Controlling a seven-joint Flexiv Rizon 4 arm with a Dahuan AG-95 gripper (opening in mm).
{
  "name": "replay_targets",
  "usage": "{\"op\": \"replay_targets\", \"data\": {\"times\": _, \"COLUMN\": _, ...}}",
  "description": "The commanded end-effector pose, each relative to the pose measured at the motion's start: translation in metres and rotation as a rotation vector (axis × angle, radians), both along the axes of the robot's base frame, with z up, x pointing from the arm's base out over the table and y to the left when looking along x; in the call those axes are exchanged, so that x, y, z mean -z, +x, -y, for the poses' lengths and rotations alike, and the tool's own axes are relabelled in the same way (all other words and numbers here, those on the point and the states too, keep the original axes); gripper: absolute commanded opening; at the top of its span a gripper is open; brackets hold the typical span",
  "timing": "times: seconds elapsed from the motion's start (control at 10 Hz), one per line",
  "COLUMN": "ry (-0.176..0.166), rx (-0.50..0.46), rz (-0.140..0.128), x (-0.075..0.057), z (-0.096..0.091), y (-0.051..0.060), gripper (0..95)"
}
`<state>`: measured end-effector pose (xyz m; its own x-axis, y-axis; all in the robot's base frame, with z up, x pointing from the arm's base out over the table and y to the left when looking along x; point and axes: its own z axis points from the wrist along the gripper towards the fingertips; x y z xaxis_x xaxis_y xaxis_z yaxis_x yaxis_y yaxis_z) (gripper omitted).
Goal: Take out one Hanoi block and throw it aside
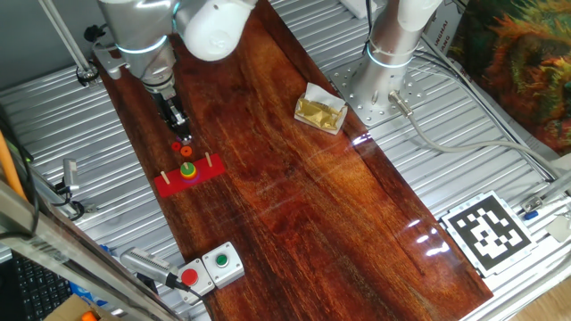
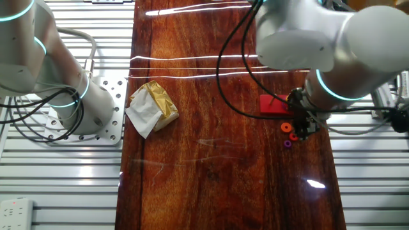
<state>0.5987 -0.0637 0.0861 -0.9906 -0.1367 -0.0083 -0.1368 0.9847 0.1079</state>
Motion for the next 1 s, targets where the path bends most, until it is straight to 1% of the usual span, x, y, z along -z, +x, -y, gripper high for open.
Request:
{"op": "replay_targets", "data": {"times": 0.1, "ry": -0.065, "rx": -0.006, "rz": -0.008, "x": -0.012, "z": -0.004, "y": 0.0, "gripper": 57.0}}
{"op": "replay_targets", "data": {"times": 0.2, "ry": -0.066, "rx": 0.015, "rz": -0.019, "x": -0.017, "z": -0.01, "y": 0.0, "gripper": 57.0}}
{"op": "replay_targets", "data": {"times": 0.3, "ry": -0.068, "rx": 0.029, "rz": -0.021, "x": -0.019, "z": -0.019, "y": -0.003, "gripper": 57.0}}
{"op": "replay_targets", "data": {"times": 0.5, "ry": -0.072, "rx": 0.066, "rz": -0.022, "x": -0.018, "z": -0.037, "y": -0.012, "gripper": 57.0}}
{"op": "replay_targets", "data": {"times": 0.6, "ry": -0.072, "rx": 0.09, "rz": -0.022, "x": -0.018, "z": -0.05, "y": -0.018, "gripper": 57.0}}
{"op": "replay_targets", "data": {"times": 0.7, "ry": -0.074, "rx": 0.11, "rz": -0.023, "x": -0.017, "z": -0.058, "y": -0.021, "gripper": 57.0}}
{"op": "replay_targets", "data": {"times": 0.8, "ry": -0.077, "rx": 0.127, "rz": -0.024, "x": -0.014, "z": -0.066, "y": -0.024, "gripper": 38.0}}
{"op": "replay_targets", "data": {"times": 1.0, "ry": -0.081, "rx": 0.162, "rz": -0.025, "x": -0.009, "z": -0.08, "y": -0.03, "gripper": 38.0}}
